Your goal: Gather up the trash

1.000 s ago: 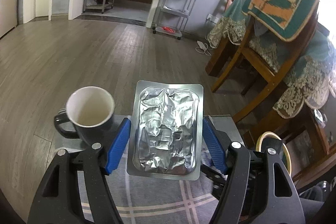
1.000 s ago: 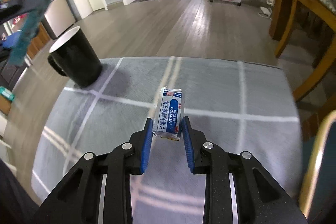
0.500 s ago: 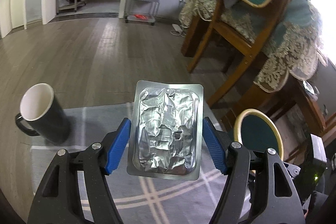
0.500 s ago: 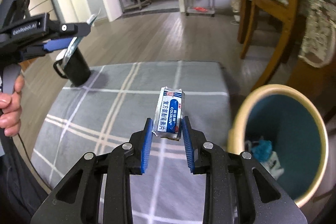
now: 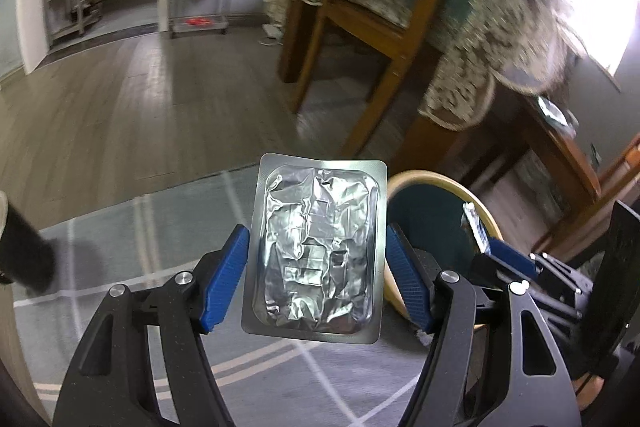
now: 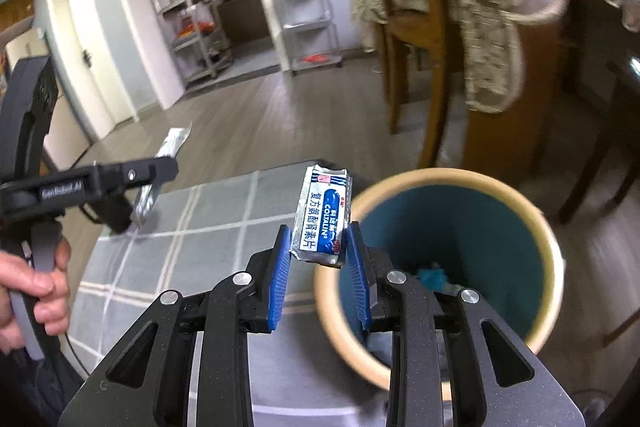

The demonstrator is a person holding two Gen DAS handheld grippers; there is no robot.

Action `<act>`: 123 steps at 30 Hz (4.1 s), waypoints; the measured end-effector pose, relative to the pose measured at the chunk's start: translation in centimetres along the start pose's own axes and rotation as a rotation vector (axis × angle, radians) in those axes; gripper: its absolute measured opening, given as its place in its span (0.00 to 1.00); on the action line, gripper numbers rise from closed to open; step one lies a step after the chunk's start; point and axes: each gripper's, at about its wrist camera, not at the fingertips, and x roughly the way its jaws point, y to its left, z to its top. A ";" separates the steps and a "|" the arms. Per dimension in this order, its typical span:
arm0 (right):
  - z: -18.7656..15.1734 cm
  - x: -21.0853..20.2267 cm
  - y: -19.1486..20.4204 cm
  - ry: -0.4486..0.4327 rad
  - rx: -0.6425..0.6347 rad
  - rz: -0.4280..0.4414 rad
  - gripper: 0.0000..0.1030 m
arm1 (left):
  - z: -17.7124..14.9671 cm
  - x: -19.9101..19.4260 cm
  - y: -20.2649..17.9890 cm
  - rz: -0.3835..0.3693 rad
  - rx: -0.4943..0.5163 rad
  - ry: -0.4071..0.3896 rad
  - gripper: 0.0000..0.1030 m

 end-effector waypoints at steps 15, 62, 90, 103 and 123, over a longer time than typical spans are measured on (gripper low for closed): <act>-1.0 -1.4 -6.7 0.011 0.116 -0.120 0.29 | -0.7 6.1 -9.1 -0.109 0.141 0.100 0.66; -4.7 -9.1 -5.5 -0.037 0.112 -0.265 0.90 | -5.2 -0.9 -9.5 -0.019 0.189 -0.052 0.94; -6.4 -10.6 -2.4 -0.058 0.015 -0.227 0.92 | -9.2 -3.1 -8.7 0.012 0.188 -0.130 0.94; -6.5 -10.6 -2.3 -0.057 0.016 -0.225 0.92 | -9.4 -2.8 -8.9 0.015 0.200 -0.124 0.94; -6.4 -10.6 -2.3 -0.057 0.018 -0.225 0.93 | -10.0 -2.4 -9.4 -0.002 0.225 -0.123 0.95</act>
